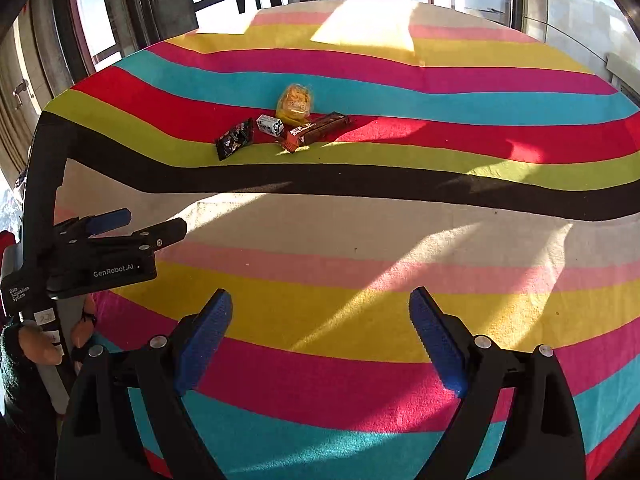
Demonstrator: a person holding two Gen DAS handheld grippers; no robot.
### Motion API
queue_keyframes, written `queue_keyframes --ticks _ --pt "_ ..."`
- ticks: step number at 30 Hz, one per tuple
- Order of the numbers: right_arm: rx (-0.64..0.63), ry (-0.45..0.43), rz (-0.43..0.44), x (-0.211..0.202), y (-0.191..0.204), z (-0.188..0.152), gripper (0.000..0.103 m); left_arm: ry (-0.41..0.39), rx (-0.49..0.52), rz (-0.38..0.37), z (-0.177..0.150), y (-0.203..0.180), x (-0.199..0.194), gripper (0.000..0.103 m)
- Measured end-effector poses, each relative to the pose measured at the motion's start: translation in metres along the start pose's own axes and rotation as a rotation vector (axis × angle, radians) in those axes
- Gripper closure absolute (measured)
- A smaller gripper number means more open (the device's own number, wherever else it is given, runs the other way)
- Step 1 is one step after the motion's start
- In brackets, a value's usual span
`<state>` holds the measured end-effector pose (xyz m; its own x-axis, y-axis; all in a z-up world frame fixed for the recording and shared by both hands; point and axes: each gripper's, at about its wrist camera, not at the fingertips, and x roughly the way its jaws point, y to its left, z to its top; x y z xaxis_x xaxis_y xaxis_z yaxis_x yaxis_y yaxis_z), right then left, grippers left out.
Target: Organize snacks
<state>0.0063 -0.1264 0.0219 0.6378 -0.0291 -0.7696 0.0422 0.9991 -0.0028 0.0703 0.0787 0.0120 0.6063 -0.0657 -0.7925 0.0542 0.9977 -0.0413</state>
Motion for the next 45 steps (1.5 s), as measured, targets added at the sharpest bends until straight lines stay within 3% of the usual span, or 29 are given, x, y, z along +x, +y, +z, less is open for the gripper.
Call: queue_keyframes --ticks 5,10,13,23,30,32,33,34,36,39,45 --pt "0.026 0.016 0.009 0.039 0.007 0.04 0.016 0.006 -0.033 -0.034 -0.002 0.006 -0.001 0.002" --pt "0.133 0.017 0.053 0.088 0.002 0.097 0.016 0.02 0.004 0.002 -0.003 -0.002 0.0 0.002" --pt "0.132 -0.002 0.046 0.107 0.005 0.125 0.016 0.037 0.036 0.042 -0.003 -0.009 0.003 0.002" --pt "0.169 -0.013 0.019 0.143 0.003 0.16 0.016 0.035 0.04 0.042 -0.004 -0.016 0.005 0.002" --pt "0.057 -0.029 -0.011 0.164 0.02 0.189 0.016 0.034 0.04 0.041 -0.005 -0.016 0.005 0.002" --pt "-0.005 -0.003 -0.019 0.172 0.027 0.19 0.018 0.034 0.039 0.041 -0.005 -0.015 0.005 0.002" --pt "-0.035 0.007 -0.019 0.173 0.031 0.19 0.028 0.034 0.039 0.041 -0.005 -0.016 0.005 0.002" --pt "-0.042 -0.005 -0.016 0.166 0.031 0.187 0.063 0.034 0.039 0.042 -0.005 -0.015 0.005 0.002" --pt "-0.013 -0.098 0.005 0.135 0.023 0.175 0.061 0.034 0.039 0.042 -0.005 -0.016 0.005 0.002" --pt "-0.018 -0.153 0.014 0.089 0.009 0.149 0.062 0.034 0.037 0.043 -0.006 -0.016 0.005 0.002" --pt "-0.067 -0.029 -0.089 0.036 -0.035 0.075 0.061 0.035 0.039 0.041 -0.006 -0.015 0.005 0.002"
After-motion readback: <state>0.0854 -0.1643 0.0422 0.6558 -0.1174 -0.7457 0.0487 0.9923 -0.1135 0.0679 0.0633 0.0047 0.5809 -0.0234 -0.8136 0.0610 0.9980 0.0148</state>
